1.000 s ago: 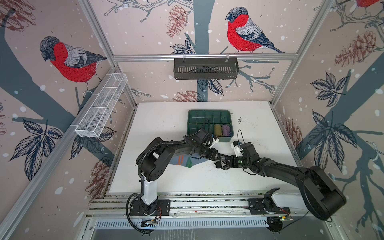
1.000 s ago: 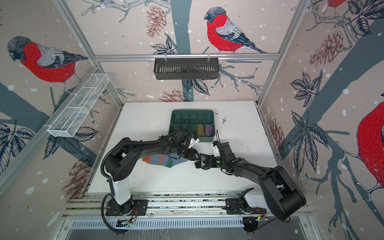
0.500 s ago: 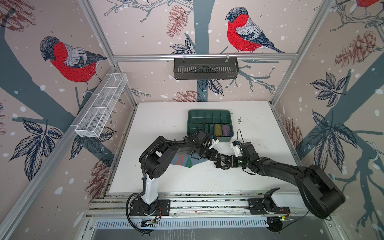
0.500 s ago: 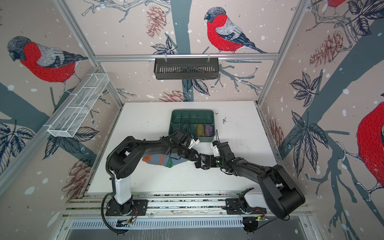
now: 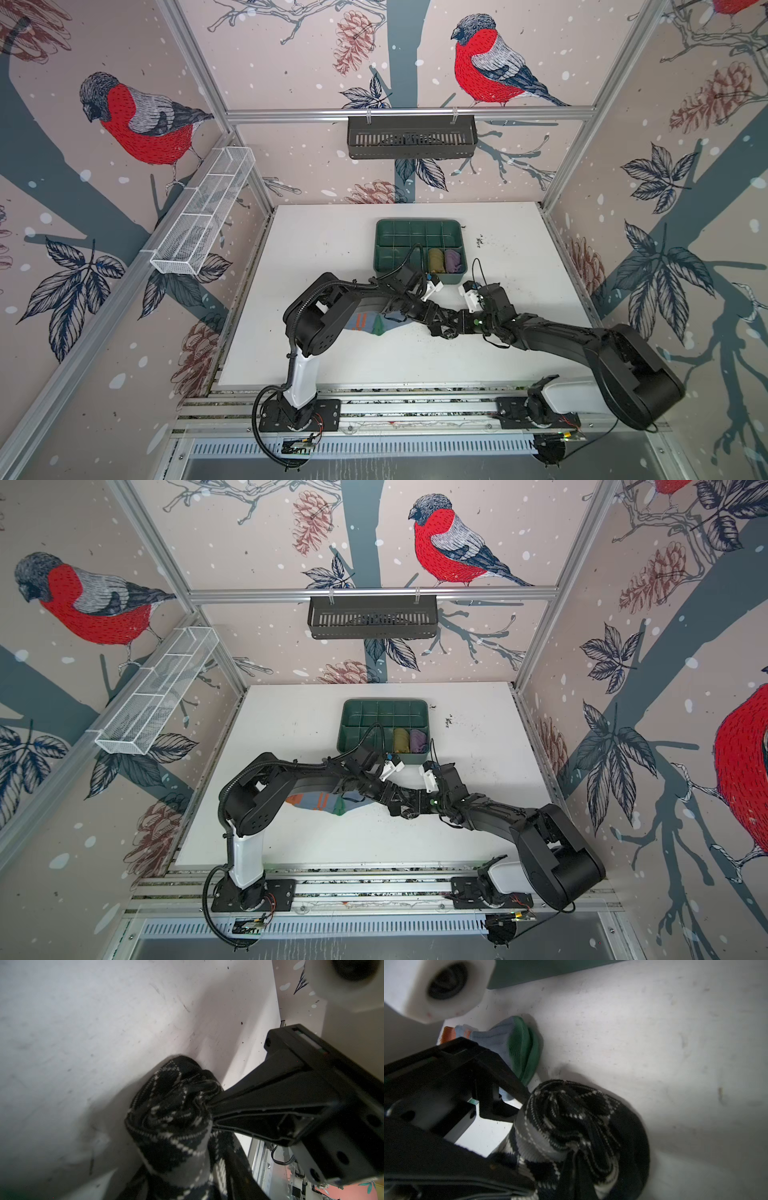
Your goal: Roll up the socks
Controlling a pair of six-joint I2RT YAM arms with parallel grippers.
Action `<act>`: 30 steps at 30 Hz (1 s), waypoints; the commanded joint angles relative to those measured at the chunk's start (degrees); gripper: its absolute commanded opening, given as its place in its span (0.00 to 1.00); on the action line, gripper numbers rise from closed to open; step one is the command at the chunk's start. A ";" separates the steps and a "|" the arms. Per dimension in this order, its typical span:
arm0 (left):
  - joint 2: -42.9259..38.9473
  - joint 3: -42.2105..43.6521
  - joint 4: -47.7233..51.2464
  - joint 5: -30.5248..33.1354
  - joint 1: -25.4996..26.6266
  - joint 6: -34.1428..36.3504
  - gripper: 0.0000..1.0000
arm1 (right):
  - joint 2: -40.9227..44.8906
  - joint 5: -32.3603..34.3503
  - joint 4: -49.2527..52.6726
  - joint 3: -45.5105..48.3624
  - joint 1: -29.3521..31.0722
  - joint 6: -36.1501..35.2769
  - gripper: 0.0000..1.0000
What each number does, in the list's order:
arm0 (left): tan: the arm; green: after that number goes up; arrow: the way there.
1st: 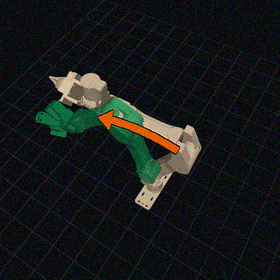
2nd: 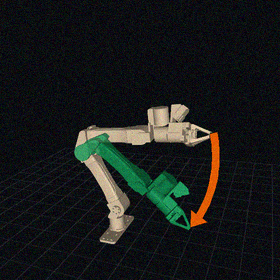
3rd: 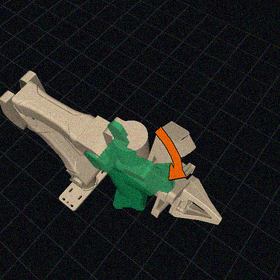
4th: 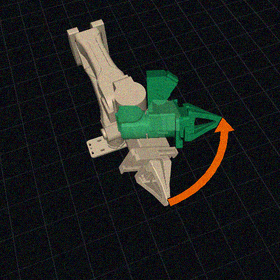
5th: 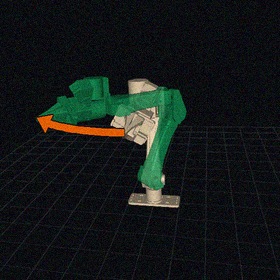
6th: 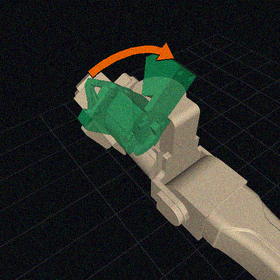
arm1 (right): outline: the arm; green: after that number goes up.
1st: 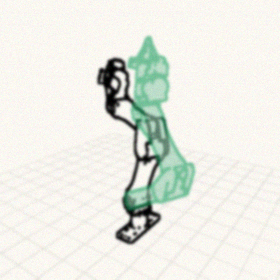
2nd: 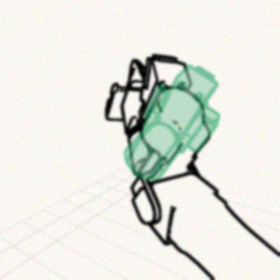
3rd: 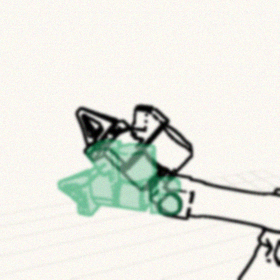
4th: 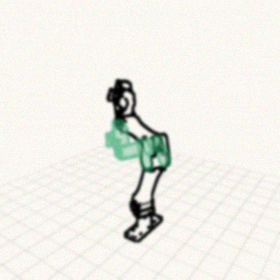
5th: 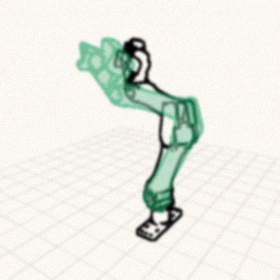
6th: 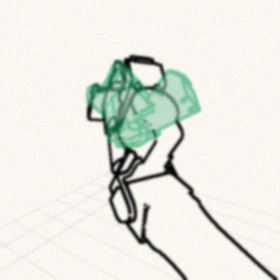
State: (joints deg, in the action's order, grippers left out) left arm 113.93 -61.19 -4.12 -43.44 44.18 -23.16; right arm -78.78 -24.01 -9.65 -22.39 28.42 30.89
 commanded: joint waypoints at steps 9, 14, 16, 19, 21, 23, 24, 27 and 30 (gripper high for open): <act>1.03 0.32 1.40 -0.42 0.38 -1.17 0.26 | -1.68 2.91 11.41 1.12 0.23 0.46 0.04; 1.03 -0.11 1.03 -0.68 0.20 -1.75 0.17 | -1.46 2.86 11.14 1.39 0.23 0.48 0.04; 0.99 -0.08 0.43 -0.76 0.20 -2.22 0.13 | -1.37 2.82 10.98 1.47 0.27 0.49 0.04; 0.47 -0.07 -0.03 0.00 0.20 -2.83 0.00 | -0.79 2.73 10.73 1.39 0.23 0.68 0.04; -0.55 0.09 0.32 1.70 0.20 -2.86 0.00 | -0.05 2.59 10.62 1.13 0.14 0.93 0.05; -1.48 -0.38 2.18 3.66 0.20 -2.45 0.00 | 1.06 2.31 10.49 0.80 -0.03 1.16 0.06; -1.80 -0.82 3.53 4.56 0.20 -2.07 0.00 | 1.60 1.90 10.52 0.57 -0.19 1.18 0.07; -2.63 -2.40 7.80 6.70 0.20 -0.70 0.00 | 4.95 0.72 11.56 -0.45 -1.03 1.11 0.12; -3.91 -3.60 11.11 8.05 0.20 0.45 0.00 | 10.24 0.69 14.53 -2.38 -3.04 0.21 0.14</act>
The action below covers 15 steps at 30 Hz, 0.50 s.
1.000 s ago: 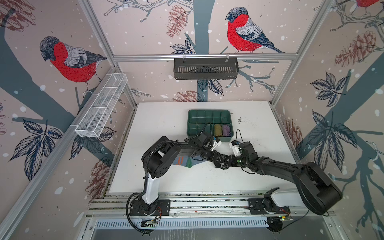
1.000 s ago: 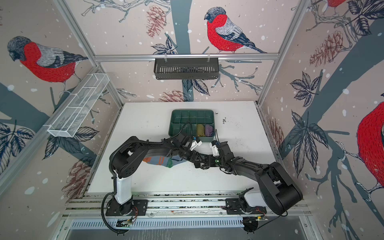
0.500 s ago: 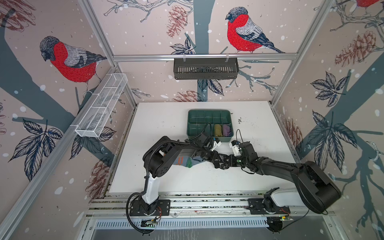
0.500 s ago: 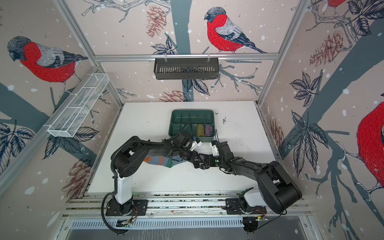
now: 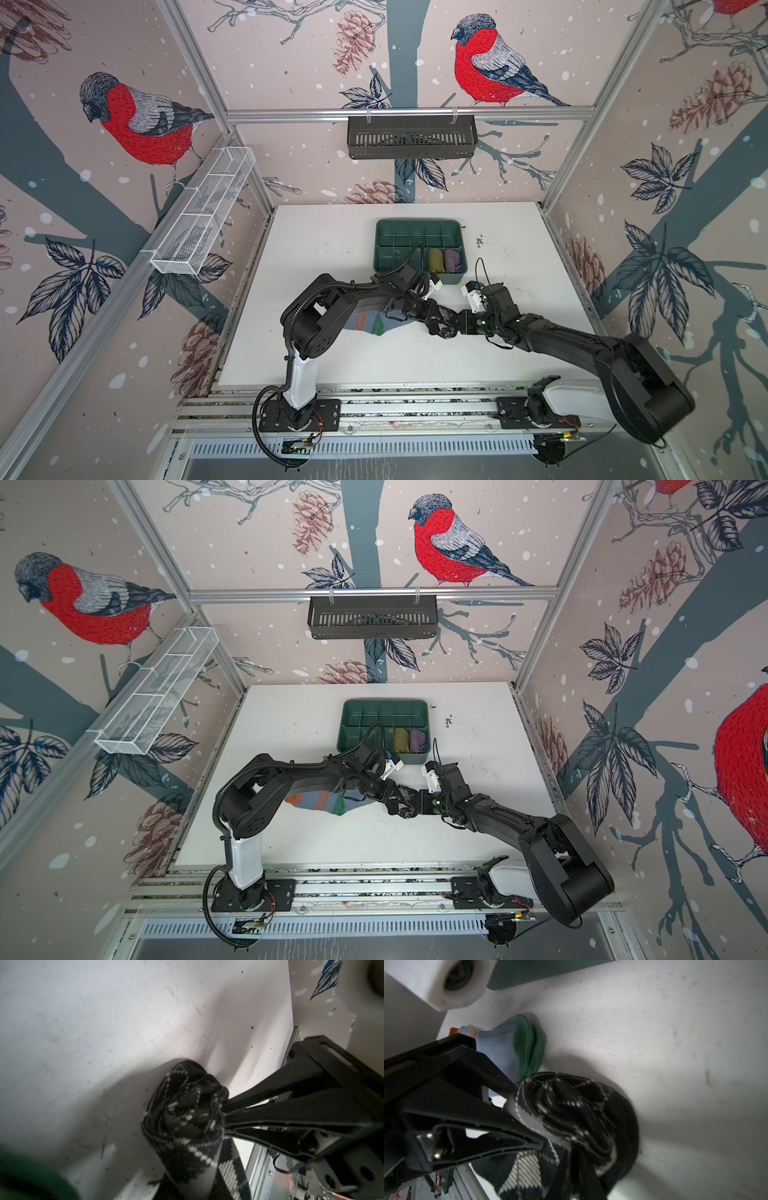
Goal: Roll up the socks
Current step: 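Lift the rolled argyle sock with the left gripper while right gripper releases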
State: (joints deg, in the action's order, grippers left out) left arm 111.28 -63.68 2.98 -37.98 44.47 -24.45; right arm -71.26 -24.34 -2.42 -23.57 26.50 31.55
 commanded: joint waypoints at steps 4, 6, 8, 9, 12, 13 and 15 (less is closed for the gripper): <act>-3.27 -3.62 8.79 4.53 -0.08 3.49 0.00 | 8.17 0.88 12.09 -4.84 -5.91 -3.19 0.14; -4.62 -5.23 10.74 5.23 -0.15 4.27 0.00 | 9.88 0.37 13.49 -6.69 -8.39 -4.56 0.14; -6.12 -7.16 12.74 6.42 -0.26 4.90 0.00 | 10.90 -0.22 14.31 -8.39 -10.22 -5.50 0.14; -6.99 -8.24 13.53 6.77 -0.49 5.08 0.00 | 11.08 -0.46 14.53 -9.23 -10.81 -5.96 0.14; -9.11 -10.99 14.98 7.19 -1.83 5.79 0.00 | 10.50 -1.20 14.16 -11.24 -11.54 -6.52 0.14; -9.77 -12.07 15.41 7.30 -2.54 6.22 0.00 | 10.07 -1.43 13.96 -11.77 -11.56 -6.67 0.14; -10.58 -13.92 15.77 7.27 -4.08 6.82 0.00 | 9.27 -1.96 13.09 -12.43 -11.70 -6.61 0.14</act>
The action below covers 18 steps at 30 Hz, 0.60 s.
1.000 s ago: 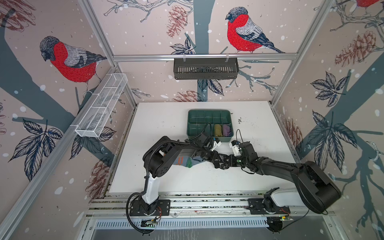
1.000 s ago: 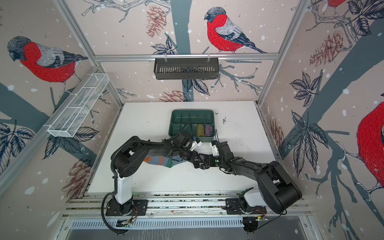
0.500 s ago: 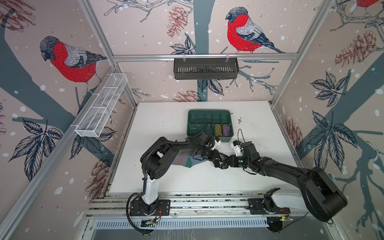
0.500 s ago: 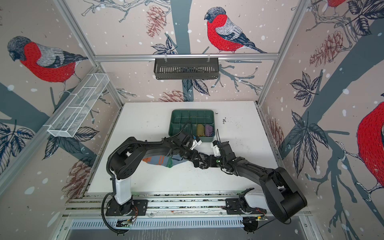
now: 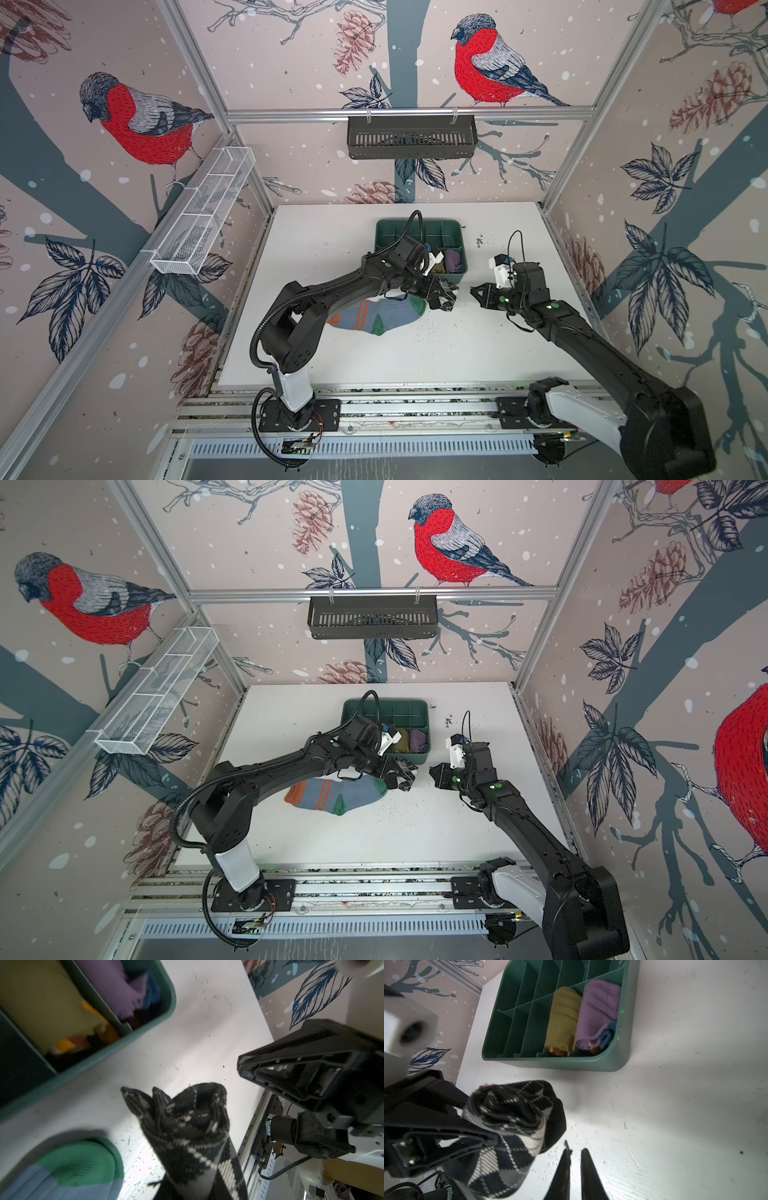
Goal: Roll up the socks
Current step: 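Lift the rolled argyle sock with the left gripper while right gripper releases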
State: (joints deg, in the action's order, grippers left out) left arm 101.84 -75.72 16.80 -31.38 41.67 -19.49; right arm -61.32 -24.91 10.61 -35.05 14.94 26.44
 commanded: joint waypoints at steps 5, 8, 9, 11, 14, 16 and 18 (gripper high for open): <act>-1.42 -5.68 -0.27 -2.11 -5.58 2.90 0.00 | -2.39 -2.76 -1.93 -2.12 -0.15 -1.04 0.13; -0.16 -8.16 -2.59 -5.50 -7.57 2.81 0.00 | -3.09 -3.35 -2.79 -2.39 -0.09 -0.60 0.13; 0.59 -9.29 -2.80 -6.31 -8.10 2.83 0.00 | -3.36 -3.35 -2.83 -2.54 -0.09 -0.59 0.13; 2.17 -11.34 -3.11 -7.42 -8.98 2.93 0.00 | -3.54 -3.42 -2.99 -2.64 -0.03 -0.67 0.13; 5.43 -14.73 -1.62 -7.80 -10.48 3.64 0.00 | -3.68 -3.47 -3.25 -2.66 -0.09 -0.59 0.13; 8.28 -17.68 1.47 -7.44 -11.59 4.37 0.00 | -3.81 -3.53 -3.33 -2.74 -0.01 -0.60 0.13; 10.61 -20.51 5.06 -6.18 -12.13 5.53 0.00 | -4.01 -3.49 -3.41 -2.68 -0.10 -0.60 0.13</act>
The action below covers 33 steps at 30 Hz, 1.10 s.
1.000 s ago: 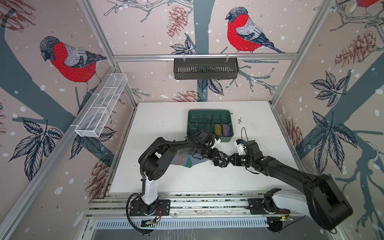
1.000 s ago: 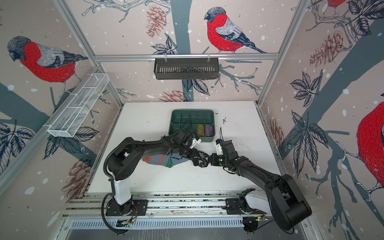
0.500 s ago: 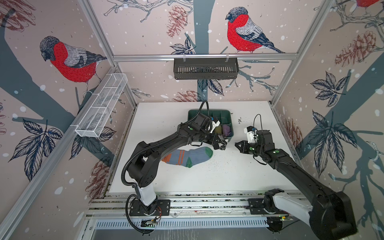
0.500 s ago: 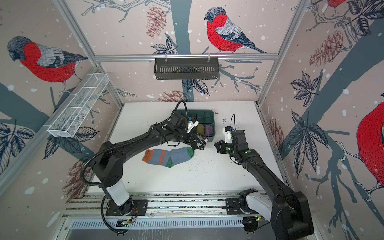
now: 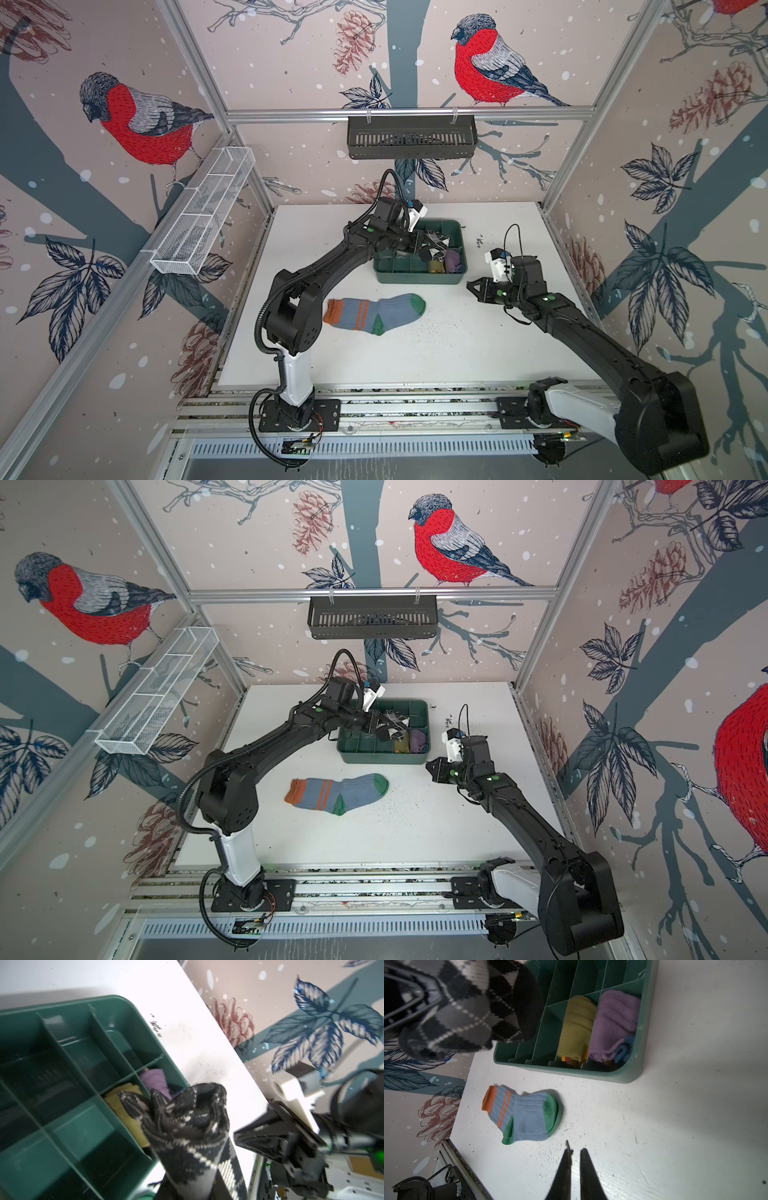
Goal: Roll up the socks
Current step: 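Lift the rolled argyle sock with the left gripper while right gripper releases, then lower the rolled sock into an empty tray compartment with the left gripper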
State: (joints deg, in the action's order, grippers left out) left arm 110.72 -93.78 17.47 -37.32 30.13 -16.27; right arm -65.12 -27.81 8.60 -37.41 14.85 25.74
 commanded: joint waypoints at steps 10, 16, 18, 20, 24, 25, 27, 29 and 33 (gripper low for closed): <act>6.86 -3.04 5.76 -1.77 -2.31 2.53 0.00 | -1.39 -1.07 -2.62 0.23 0.00 -0.12 0.12; 7.54 -1.40 4.81 -0.88 -3.47 1.95 0.00 | -1.41 -1.11 -2.64 0.27 -0.16 -0.34 0.12; 8.36 -2.09 5.96 0.14 -3.59 2.23 0.00 | -1.49 -1.19 -2.75 0.32 -0.13 -0.29 0.12; 9.68 -3.87 8.90 2.68 -3.63 3.03 0.00 | -1.50 -1.22 -2.75 0.41 -0.12 -0.29 0.12; 11.25 -5.95 12.55 5.72 -3.50 3.66 0.00 | -1.28 -1.14 -3.10 0.75 -0.22 -0.34 0.12; 11.49 -6.27 13.15 6.44 -3.42 3.66 0.00 | -1.28 -1.15 -3.16 0.84 -0.18 -0.25 0.12; 12.24 -7.65 15.44 8.51 -3.08 4.22 0.00 | -1.28 -1.14 -3.24 1.02 -0.26 -0.25 0.12; 13.01 -8.95 17.56 10.36 -2.65 4.71 0.00 | -1.39 -1.25 -3.42 1.11 -0.26 -0.23 0.12; 15.05 -12.53 21.46 14.45 -1.30 5.37 0.00 | -1.71 -1.24 -3.99 1.20 -0.41 0.00 0.12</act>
State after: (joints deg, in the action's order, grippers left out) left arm 124.88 -104.20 33.82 -27.27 28.03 -12.60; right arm -66.52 -28.71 6.33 -36.29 14.57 25.71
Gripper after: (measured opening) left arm 0.179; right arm 0.117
